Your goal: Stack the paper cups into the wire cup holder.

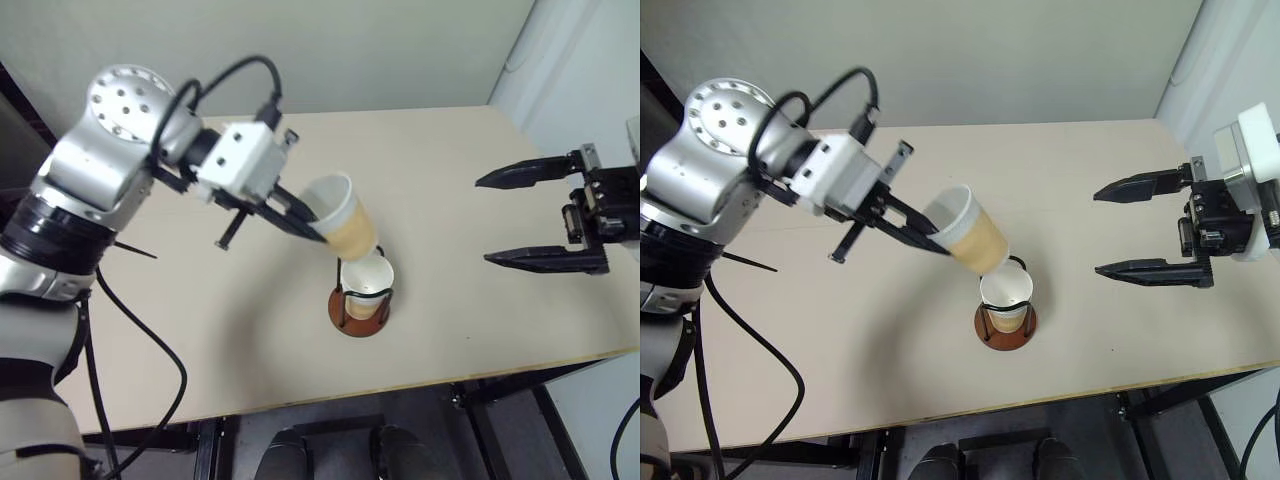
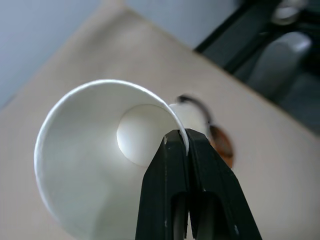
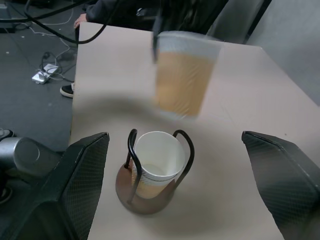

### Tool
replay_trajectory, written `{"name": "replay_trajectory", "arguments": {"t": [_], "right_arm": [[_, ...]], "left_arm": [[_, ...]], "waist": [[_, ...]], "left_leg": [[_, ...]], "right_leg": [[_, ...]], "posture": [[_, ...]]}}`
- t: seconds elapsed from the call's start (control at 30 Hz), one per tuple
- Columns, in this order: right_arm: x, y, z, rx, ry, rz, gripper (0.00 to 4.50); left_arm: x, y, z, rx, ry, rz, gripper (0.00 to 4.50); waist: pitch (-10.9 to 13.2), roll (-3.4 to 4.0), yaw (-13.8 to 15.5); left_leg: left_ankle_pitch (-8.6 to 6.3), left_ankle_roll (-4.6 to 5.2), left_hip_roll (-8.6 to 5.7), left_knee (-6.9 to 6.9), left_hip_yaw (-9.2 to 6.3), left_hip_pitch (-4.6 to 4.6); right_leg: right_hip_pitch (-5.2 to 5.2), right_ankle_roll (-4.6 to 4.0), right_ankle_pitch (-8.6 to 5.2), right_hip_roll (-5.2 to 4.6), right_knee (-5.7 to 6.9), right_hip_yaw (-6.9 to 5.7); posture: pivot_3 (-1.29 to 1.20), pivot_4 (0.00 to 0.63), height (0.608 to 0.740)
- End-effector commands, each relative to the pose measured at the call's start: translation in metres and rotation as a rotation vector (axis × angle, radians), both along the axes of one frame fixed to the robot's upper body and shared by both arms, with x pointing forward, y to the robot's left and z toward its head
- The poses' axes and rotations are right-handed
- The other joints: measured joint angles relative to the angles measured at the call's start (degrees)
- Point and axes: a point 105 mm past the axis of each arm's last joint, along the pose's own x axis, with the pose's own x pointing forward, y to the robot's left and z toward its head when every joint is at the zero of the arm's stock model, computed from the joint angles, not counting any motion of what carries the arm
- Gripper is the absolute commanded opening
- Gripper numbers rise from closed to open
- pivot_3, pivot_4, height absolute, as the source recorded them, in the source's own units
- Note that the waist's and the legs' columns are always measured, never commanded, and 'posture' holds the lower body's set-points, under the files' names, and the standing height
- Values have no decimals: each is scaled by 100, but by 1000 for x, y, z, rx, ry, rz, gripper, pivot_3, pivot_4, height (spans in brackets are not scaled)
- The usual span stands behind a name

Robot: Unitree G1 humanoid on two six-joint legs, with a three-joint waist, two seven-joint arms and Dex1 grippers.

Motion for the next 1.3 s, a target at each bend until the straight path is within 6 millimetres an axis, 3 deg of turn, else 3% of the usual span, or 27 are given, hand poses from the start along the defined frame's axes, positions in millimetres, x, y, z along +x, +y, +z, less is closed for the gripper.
{"name": "replay_trajectory", "arguments": {"t": [0.03,0.33,0.57,0.67,0.97,1.0,1.07,1.17,1.23,1.3], "right_arm": [[-8,1,8,-6,-61,4,4426],[-10,2,3,-14,-62,-18,4426],[-10,5,0,-18,-61,-25,4426],[-10,6,-1,-20,-62,-31,4426],[-8,8,-3,-10,-54,-13,4426],[-6,9,-4,-7,-47,-3,4426],[-1,10,-10,-4,-24,11,4426],[15,10,-25,-18,24,-5,4426],[24,6,-30,-17,39,-16,4426],[28,2,-31,-18,49,-18,4426]], "left_arm": [[-6,-3,2,49,-32,-63,40],[5,-20,-14,81,-56,-99,40],[9,-24,-21,103,-65,-98,40],[11,-26,-22,100,-73,-99,633],[21,-36,-17,25,-123,-67,3881],[25,-36,-13,-3,-126,-32,3881],[34,-27,-7,-53,-122,59,3881],[41,12,-5,-115,-52,249,3881],[31,45,-6,-159,63,356,3881],[17,66,-6,-182,147,409,3881]], "waist": [[0,0,-1],[-1,1,16],[-1,1,22],[0,0,23],[0,0,40],[0,0,39],[-1,2,21],[-6,9,-64],[-6,14,-120],[-6,17,-139]], "left_leg": [[3,-2,0,1,-1,3],[13,-11,-5,2,-4,-1],[11,-17,-5,2,-3,-6],[10,-17,-5,2,-4,-8],[6,-13,-7,10,-5,-13],[4,-9,-7,14,-4,-12],[-7,11,-7,21,-3,-12],[-8,12,-7,20,1,1],[-7,11,-6,12,0,17],[-2,3,-1,0,-5,19]], "right_leg": [[5,0,0,0,0,0],[20,5,1,0,-4,1],[20,63,6,-1,-4,-1],[20,66,4,-2,-4,-2],[23,69,5,-4,-4,-2],[26,70,6,-4,-5,-2],[28,74,8,-4,-5,-2],[29,73,9,-3,-3,-2],[27,70,10,-2,2,-1],[16,65,11,2,6,-3]], "posture": [[0,150,740],[0,150,740],[0,150,740],[0,150,740],[0,150,740],[0,150,740],[0,150,740],[0,150,740],[0,150,740],[0,150,740]]}}
